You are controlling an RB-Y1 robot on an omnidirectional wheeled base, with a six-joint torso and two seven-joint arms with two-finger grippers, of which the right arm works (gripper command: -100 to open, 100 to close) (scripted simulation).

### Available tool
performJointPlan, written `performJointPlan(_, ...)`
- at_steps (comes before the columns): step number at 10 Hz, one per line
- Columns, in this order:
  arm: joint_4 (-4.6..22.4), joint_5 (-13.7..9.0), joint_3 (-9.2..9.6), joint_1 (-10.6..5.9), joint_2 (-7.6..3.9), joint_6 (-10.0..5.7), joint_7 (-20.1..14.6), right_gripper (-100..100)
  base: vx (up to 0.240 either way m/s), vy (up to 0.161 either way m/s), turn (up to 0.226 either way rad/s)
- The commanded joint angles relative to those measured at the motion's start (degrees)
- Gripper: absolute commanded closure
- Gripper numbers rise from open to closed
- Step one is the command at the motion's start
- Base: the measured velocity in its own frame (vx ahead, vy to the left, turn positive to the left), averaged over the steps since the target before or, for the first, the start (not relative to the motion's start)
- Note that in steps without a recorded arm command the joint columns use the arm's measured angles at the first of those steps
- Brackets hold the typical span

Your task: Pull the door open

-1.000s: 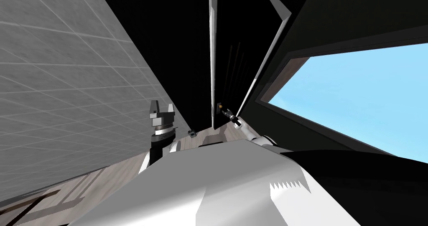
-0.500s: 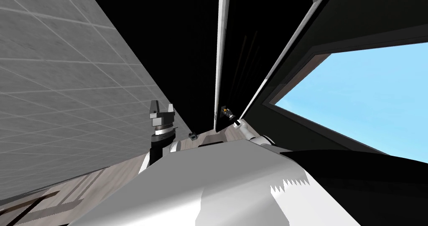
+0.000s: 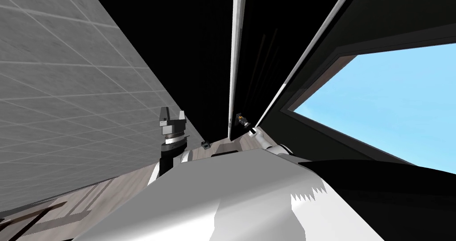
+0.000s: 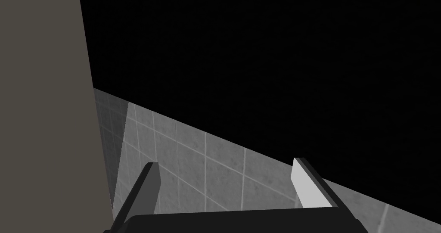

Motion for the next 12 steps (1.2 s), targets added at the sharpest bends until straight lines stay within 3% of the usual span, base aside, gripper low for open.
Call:
performJointPlan(1, -0.1, -0.1, -0.08, -0.04, -0.03, -0.08, 0.0, 100, -0.005, -0.002, -0.002)
performJointPlan(7, 0.1, -3.6, -0.38, 0.01, 0.2, 0.4, -5.4, 100, -0.054, -0.073, 0.133)
performJointPlan(12, 0.2, -8.1, -0.89, -0.04, 0.44, 0.9, -12.5, 100, -0.067, -0.077, 0.157)
